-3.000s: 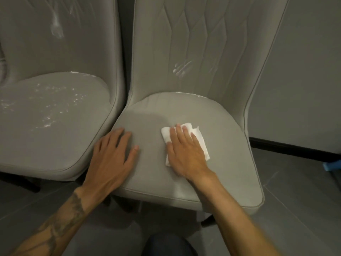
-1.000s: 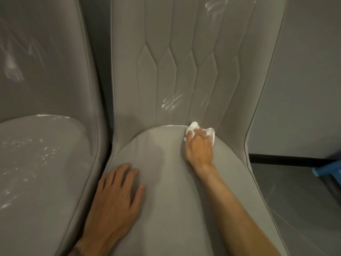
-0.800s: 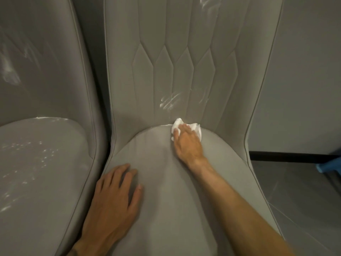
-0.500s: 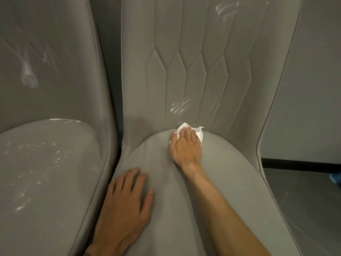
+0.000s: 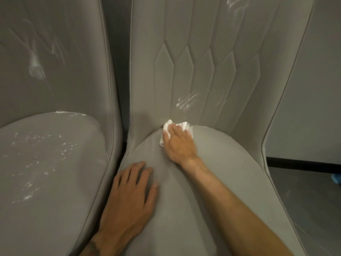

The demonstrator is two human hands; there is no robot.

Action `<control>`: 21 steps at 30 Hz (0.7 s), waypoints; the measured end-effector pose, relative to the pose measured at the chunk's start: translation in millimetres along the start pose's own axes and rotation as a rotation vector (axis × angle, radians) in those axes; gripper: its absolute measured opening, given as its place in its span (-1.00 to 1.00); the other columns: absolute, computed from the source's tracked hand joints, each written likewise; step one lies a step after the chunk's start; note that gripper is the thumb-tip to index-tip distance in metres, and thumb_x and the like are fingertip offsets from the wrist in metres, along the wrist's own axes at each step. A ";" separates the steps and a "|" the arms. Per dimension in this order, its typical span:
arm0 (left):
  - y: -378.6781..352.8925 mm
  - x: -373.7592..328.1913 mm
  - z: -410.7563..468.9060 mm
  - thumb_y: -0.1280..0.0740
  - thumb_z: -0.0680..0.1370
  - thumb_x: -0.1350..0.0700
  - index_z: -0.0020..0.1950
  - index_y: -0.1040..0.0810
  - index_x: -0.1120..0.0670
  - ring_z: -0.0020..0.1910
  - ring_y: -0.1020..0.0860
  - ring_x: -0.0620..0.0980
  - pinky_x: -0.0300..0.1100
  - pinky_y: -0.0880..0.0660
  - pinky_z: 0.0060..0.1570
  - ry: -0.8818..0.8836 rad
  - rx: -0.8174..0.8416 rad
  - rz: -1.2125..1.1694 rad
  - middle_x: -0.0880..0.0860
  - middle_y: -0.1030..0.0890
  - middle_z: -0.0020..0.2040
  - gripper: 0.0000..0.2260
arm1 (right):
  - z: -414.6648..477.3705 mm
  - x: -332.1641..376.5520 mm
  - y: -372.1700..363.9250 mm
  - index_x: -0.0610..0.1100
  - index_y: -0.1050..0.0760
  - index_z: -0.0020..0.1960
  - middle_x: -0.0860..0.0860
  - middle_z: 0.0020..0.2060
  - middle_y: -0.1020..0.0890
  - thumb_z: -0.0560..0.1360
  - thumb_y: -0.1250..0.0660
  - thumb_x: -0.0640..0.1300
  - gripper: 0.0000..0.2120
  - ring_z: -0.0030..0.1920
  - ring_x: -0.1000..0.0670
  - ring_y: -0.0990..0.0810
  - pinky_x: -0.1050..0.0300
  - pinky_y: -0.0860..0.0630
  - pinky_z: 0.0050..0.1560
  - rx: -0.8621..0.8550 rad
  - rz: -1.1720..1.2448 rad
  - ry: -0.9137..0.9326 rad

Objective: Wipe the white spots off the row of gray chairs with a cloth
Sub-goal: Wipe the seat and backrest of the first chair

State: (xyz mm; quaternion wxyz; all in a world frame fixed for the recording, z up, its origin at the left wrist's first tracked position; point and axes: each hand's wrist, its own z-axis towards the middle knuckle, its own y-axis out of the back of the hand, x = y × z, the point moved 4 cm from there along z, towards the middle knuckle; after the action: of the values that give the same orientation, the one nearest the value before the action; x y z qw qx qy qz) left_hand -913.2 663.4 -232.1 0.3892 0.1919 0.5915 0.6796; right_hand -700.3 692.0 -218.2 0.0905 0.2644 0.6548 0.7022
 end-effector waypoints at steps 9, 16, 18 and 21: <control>1.0 -3.6 1.2 -0.11 0.66 -0.15 0.36 -0.52 -0.01 0.39 -0.48 0.07 0.02 -0.33 0.38 0.020 0.001 -0.003 0.02 -0.50 0.41 -0.61 | 7.2 -2.6 -4.2 -0.32 -0.14 0.62 -0.20 0.53 -0.37 0.76 0.13 0.04 -0.42 0.59 -0.18 -0.21 -0.08 -0.03 0.62 -0.026 -0.037 -0.134; 2.4 -3.0 1.6 -0.11 0.66 -0.14 0.36 -0.53 0.00 0.39 -0.48 0.08 0.07 -0.39 0.37 0.013 0.005 -0.010 0.03 -0.51 0.41 -0.60 | -2.0 -39.2 14.1 -0.14 -0.30 0.55 -0.07 0.54 -0.38 0.76 0.07 0.02 -0.54 0.57 -0.11 -0.27 -0.05 -0.16 0.57 0.050 -0.057 0.000; 1.5 -3.3 2.2 -0.12 0.66 -0.15 0.36 -0.52 0.00 0.40 -0.47 0.08 0.06 -0.38 0.38 0.018 0.007 -0.013 0.03 -0.50 0.41 -0.61 | -1.8 -23.2 8.3 -0.21 -0.33 0.54 -0.10 0.48 -0.44 0.76 0.08 0.04 -0.50 0.53 -0.13 -0.31 -0.06 -0.13 0.58 -0.018 -0.054 -0.052; 1.3 -3.3 2.0 -0.11 0.66 -0.16 0.38 -0.51 -0.02 0.42 -0.44 0.04 0.02 -0.36 0.42 0.024 0.018 -0.006 0.01 -0.48 0.42 -0.60 | -4.1 18.3 -9.1 -0.28 -0.17 0.62 -0.12 0.48 -0.43 0.72 0.15 0.16 -0.33 0.52 -0.13 -0.31 -0.09 -0.02 0.63 -0.055 -0.058 -0.006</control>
State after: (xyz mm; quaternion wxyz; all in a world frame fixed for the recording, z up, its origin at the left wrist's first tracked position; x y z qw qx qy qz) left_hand -910.1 662.2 -229.7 0.3822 0.1854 0.6029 0.6754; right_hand -719.8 698.3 -222.3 0.1198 0.2449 0.6424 0.7162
